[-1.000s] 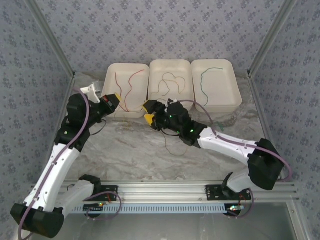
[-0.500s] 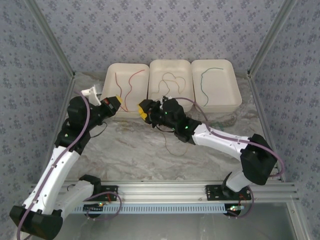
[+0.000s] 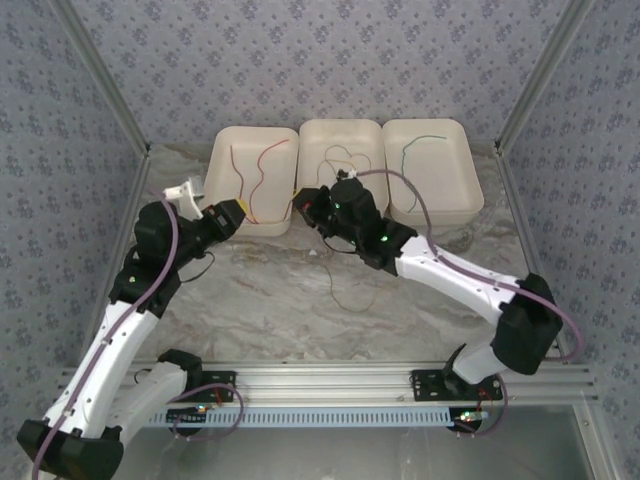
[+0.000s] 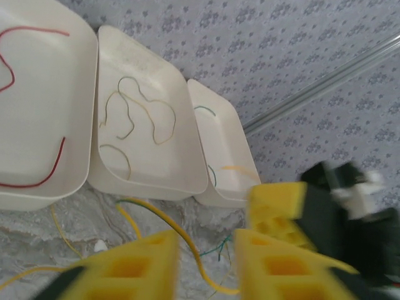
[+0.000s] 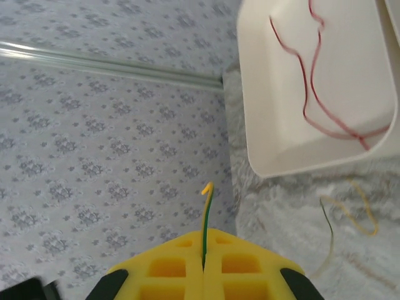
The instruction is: Untangle the cables
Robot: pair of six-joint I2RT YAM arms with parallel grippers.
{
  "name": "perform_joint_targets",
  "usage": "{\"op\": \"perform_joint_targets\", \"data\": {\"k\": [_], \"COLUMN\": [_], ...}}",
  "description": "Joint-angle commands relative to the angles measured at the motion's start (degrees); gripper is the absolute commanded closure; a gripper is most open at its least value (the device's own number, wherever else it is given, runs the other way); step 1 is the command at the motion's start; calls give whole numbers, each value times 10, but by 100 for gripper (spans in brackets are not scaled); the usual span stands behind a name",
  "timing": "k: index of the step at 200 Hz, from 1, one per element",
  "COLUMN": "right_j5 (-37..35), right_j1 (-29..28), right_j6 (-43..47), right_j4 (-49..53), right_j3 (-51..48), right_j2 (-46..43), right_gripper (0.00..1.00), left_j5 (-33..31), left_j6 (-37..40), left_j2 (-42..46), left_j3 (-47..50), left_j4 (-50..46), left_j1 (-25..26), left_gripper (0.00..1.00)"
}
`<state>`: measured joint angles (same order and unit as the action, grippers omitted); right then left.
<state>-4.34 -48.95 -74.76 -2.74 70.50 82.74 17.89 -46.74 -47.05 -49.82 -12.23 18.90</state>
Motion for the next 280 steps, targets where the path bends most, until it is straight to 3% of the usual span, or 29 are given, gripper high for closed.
{"op": "perform_joint_targets", "data": {"k": [1, 10, 38, 73, 93, 107, 153, 172, 230, 280], "right_j5": [-80, -87, -109, -103, -104, -102, -92, -92, -83, -67], "right_j1": [-7, -6, -5, -6, -4, 1, 2, 2, 22, 39], "right_j6": [146, 162, 195, 219, 222, 225, 236, 237, 239, 238], "right_j4": [109, 136, 185, 214, 229, 230, 258, 267, 276, 269], "right_j3": [41, 46, 17, -48, -81, -106, -155, -175, -203, -207], "right_j2": [-52, -59, -96, -151, -178, -198, -255, -277, -310, -314], "right_gripper": [100, 100, 100, 100, 100, 100, 100, 100, 100, 100], "left_j5": [9, -9, -58, -124, -125, -134, -202, -208, -189, -179], "left_j6": [-14, -20, -37, -39, -57, -79, -98, -66, 145, 181], "left_j2": [0, 8, 27, -13, -54, -79, -180, -239, -456, -542], "left_j3": [29, 44, 81, 101, 130, 146, 128, 98, -90, -159], "left_j4": [-18, -30, -65, -130, -100, -71, 0, 42, 4, -38], "left_j1": [10, 10, 11, 11, 14, 37, 151, 185, 209, 217], "left_gripper": [31, 23, 23, 33, 40, 44, 43, 40, 51, 53]}}
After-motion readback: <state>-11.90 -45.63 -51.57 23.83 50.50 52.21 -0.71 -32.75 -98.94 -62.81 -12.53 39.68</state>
